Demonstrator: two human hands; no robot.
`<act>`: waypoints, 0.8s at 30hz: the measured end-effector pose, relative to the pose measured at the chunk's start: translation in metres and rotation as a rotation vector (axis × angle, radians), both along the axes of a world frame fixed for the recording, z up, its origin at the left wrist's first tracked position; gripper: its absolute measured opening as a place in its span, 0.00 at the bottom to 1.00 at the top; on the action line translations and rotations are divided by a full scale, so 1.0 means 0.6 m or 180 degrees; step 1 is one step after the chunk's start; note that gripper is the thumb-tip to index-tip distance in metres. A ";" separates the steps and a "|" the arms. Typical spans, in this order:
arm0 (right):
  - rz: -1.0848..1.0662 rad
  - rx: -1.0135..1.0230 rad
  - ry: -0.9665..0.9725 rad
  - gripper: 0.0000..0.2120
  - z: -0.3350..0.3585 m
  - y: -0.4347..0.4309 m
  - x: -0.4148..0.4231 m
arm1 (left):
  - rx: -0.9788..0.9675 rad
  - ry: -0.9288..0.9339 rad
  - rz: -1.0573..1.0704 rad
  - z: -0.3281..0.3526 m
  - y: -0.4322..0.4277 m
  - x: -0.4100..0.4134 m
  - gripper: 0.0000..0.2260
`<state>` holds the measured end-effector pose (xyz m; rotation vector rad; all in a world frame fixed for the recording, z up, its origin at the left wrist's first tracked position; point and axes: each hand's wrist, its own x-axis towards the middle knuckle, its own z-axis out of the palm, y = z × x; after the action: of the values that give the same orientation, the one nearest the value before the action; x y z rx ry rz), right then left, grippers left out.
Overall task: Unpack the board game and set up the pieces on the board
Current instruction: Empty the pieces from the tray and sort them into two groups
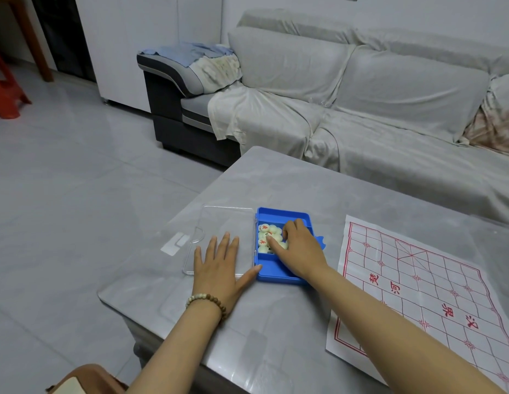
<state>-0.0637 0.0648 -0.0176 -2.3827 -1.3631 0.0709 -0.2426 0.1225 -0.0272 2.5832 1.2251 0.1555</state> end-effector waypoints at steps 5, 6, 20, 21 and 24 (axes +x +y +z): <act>-0.0031 0.0061 0.0058 0.15 0.000 -0.002 0.000 | 0.0029 0.0016 -0.0002 0.000 0.000 0.001 0.60; -0.0018 0.0052 0.0038 0.15 -0.001 -0.002 0.001 | 0.0032 0.0017 -0.0005 -0.001 0.000 0.001 0.60; -0.0064 0.0032 -0.0135 0.14 0.001 0.002 0.001 | 0.0090 -0.0050 0.0017 -0.006 0.002 0.002 0.59; -0.0038 0.0021 -0.0116 0.15 0.001 0.002 0.002 | 0.0087 -0.0038 0.0007 -0.007 0.002 0.002 0.59; -0.0003 0.0002 -0.0103 0.18 0.004 0.004 0.003 | 0.0073 -0.0030 -0.0036 -0.006 0.001 -0.001 0.54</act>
<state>-0.0622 0.0670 -0.0155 -2.3936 -1.3764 0.0319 -0.2429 0.1233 -0.0306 2.6055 1.2123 0.1803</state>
